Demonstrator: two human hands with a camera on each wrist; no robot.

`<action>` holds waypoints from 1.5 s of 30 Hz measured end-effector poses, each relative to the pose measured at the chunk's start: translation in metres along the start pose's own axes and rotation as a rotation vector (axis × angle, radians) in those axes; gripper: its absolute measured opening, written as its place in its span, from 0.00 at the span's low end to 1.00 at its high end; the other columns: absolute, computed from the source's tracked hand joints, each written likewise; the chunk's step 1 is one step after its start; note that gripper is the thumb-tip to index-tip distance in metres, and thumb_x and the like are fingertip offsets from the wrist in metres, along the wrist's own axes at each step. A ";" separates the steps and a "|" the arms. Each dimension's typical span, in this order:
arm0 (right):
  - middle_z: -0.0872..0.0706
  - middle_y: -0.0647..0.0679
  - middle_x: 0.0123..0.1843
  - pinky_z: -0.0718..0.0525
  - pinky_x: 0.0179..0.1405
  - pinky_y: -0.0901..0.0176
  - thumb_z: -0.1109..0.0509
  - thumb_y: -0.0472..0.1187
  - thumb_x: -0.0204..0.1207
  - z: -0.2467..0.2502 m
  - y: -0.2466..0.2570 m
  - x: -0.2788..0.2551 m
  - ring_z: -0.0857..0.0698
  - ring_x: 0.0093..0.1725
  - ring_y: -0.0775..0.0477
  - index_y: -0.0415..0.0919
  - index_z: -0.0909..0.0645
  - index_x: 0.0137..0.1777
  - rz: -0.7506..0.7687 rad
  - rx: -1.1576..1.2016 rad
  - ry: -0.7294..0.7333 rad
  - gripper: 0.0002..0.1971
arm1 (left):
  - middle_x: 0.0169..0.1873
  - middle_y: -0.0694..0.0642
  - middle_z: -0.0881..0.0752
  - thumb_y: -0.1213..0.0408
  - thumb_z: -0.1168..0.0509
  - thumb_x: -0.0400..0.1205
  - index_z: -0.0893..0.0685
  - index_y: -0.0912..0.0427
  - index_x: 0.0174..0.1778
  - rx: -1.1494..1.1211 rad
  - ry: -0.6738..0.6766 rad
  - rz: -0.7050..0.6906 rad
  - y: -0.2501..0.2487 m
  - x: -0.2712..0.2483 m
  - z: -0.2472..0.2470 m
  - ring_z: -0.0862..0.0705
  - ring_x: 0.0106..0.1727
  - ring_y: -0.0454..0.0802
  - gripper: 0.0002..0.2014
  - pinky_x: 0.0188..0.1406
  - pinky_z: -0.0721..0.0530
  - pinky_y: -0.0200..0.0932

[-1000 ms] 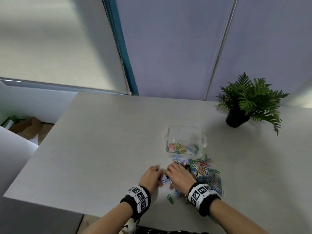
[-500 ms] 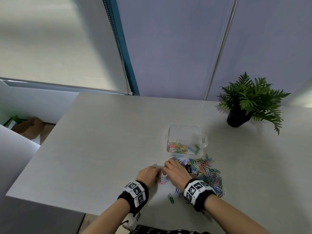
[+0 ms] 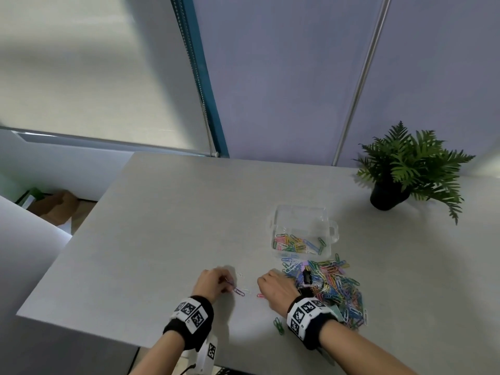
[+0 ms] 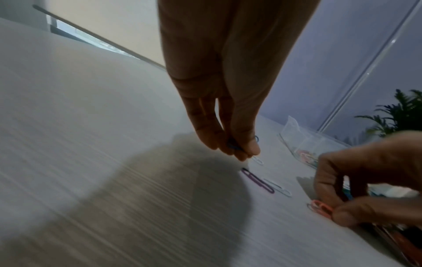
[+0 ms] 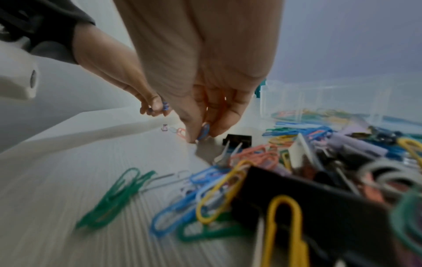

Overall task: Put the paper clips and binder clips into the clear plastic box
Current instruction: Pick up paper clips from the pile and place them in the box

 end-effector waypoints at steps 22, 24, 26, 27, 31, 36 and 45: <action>0.18 0.44 0.57 0.22 0.57 0.58 0.41 0.32 0.80 0.061 -0.099 -0.024 0.20 0.57 0.46 0.37 0.21 0.57 -0.240 0.384 -0.373 0.10 | 0.56 0.56 0.13 0.70 0.39 0.81 0.16 0.57 0.59 0.170 -0.045 -0.319 -0.104 0.051 0.016 0.16 0.58 0.53 0.13 0.62 0.22 0.43; 0.19 0.45 0.60 0.21 0.60 0.56 0.39 0.35 0.79 0.054 -0.079 -0.035 0.21 0.60 0.47 0.39 0.21 0.58 -0.056 0.333 -0.303 0.10 | 0.57 0.56 0.15 0.67 0.36 0.79 0.18 0.56 0.60 0.230 0.015 -0.179 -0.061 0.042 0.023 0.16 0.58 0.54 0.13 0.58 0.21 0.42; 0.20 0.46 0.61 0.21 0.60 0.54 0.36 0.36 0.78 0.037 -0.059 -0.044 0.24 0.62 0.47 0.40 0.22 0.59 0.120 0.236 -0.160 0.11 | 0.62 0.57 0.22 0.60 0.30 0.75 0.25 0.56 0.66 0.330 0.134 -0.068 -0.030 0.027 0.018 0.21 0.63 0.56 0.23 0.62 0.22 0.46; 0.20 0.45 0.61 0.21 0.59 0.51 0.35 0.36 0.77 0.027 -0.051 -0.046 0.25 0.62 0.46 0.40 0.23 0.60 0.177 0.193 -0.075 0.13 | 0.63 0.58 0.26 0.58 0.28 0.73 0.27 0.57 0.68 0.369 0.166 -0.049 -0.022 0.019 0.013 0.24 0.64 0.58 0.27 0.65 0.24 0.48; 0.16 0.46 0.49 0.17 0.50 0.55 0.33 0.34 0.69 -0.007 -0.029 -0.046 0.18 0.52 0.45 0.43 0.19 0.52 0.335 -0.005 0.042 0.11 | 0.63 0.56 0.30 0.58 0.25 0.68 0.31 0.56 0.69 0.409 0.119 -0.110 -0.020 0.001 -0.011 0.31 0.65 0.56 0.34 0.63 0.25 0.50; 0.21 0.58 0.36 0.21 0.36 0.69 0.21 0.46 0.53 -0.024 -0.033 -0.039 0.20 0.37 0.57 0.54 0.24 0.39 0.382 -0.210 0.005 0.16 | 0.57 0.57 0.23 0.66 0.31 0.74 0.21 0.58 0.57 0.312 0.026 -0.191 -0.024 0.006 -0.024 0.24 0.59 0.55 0.16 0.58 0.23 0.47; 0.23 0.59 0.31 0.28 0.29 0.69 0.22 0.46 0.51 -0.014 -0.042 -0.043 0.22 0.34 0.56 0.53 0.29 0.30 0.329 -0.251 0.003 0.16 | 0.36 0.56 0.15 0.69 0.38 0.71 0.21 0.58 0.32 0.108 -0.016 -0.098 -0.023 0.013 -0.020 0.16 0.35 0.51 0.03 0.36 0.25 0.44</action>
Point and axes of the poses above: each hand's wrist, its own x-axis towards the middle knuckle, its own z-axis out of the back of the hand, y = z × x, the point moved 2 cm from there along x, towards the middle knuckle
